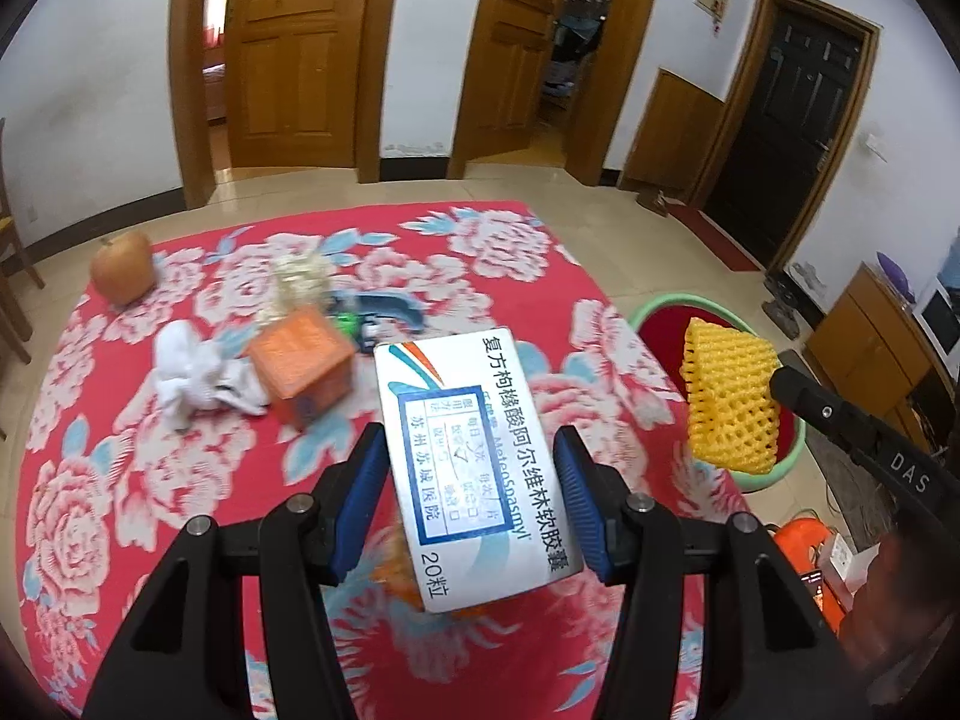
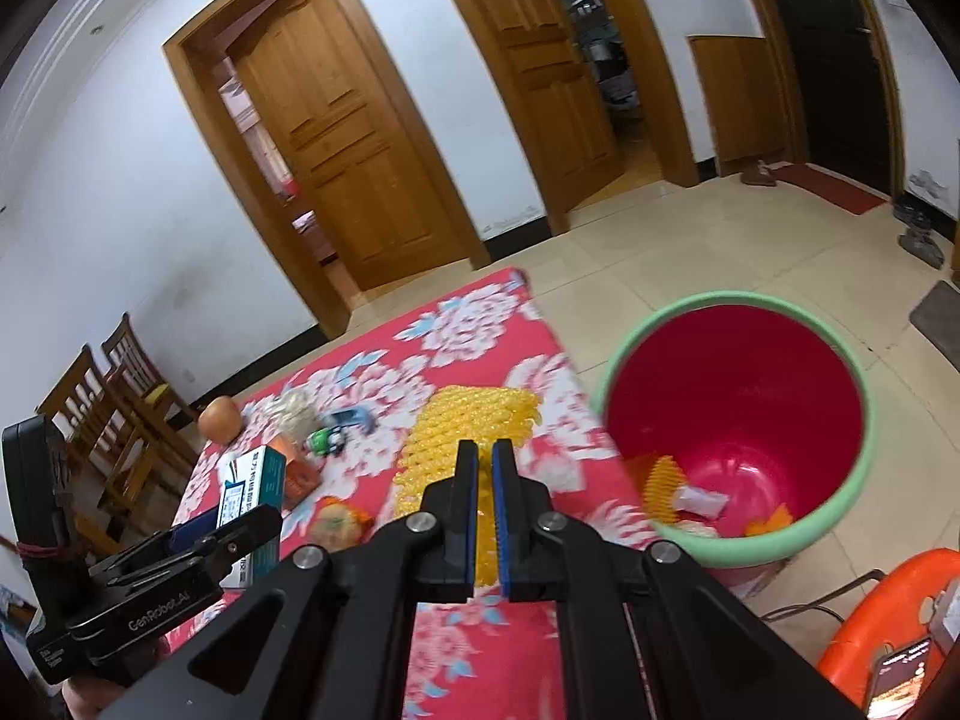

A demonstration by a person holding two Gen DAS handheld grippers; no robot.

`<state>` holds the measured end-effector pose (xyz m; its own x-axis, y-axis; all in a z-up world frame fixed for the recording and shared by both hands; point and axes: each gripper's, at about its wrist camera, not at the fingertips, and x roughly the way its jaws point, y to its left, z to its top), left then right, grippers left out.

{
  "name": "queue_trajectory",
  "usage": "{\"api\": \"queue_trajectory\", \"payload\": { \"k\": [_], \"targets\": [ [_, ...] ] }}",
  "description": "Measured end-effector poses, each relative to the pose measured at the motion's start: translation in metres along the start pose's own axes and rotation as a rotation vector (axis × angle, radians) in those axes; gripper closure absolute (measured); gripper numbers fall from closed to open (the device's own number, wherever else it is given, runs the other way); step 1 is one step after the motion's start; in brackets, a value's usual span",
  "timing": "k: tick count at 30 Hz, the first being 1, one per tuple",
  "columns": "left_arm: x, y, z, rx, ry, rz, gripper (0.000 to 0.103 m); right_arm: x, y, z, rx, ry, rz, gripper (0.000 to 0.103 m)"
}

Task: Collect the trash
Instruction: 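Drop the foam net into the red bucket with the right gripper while the left drops the medicine box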

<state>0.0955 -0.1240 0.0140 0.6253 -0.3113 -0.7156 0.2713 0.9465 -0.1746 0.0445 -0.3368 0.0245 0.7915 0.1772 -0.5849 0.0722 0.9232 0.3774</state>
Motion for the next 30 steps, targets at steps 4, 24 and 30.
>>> {"api": "queue_trajectory", "payload": {
  "k": [4, 24, 30],
  "targets": [
    [0.008, -0.019, 0.004, 0.024, 0.011, -0.026, 0.046, -0.007, -0.02, 0.003, 0.025, -0.011, -0.04, 0.097],
    [0.049, -0.107, 0.021, 0.17, 0.048, -0.109, 0.046, -0.003, -0.122, 0.004, 0.199, 0.007, -0.224, 0.092],
    [0.063, -0.124, 0.021, 0.191, 0.066, -0.123, 0.046, -0.002, -0.136, 0.003, 0.222, 0.013, -0.233, 0.085]
  ]
}}
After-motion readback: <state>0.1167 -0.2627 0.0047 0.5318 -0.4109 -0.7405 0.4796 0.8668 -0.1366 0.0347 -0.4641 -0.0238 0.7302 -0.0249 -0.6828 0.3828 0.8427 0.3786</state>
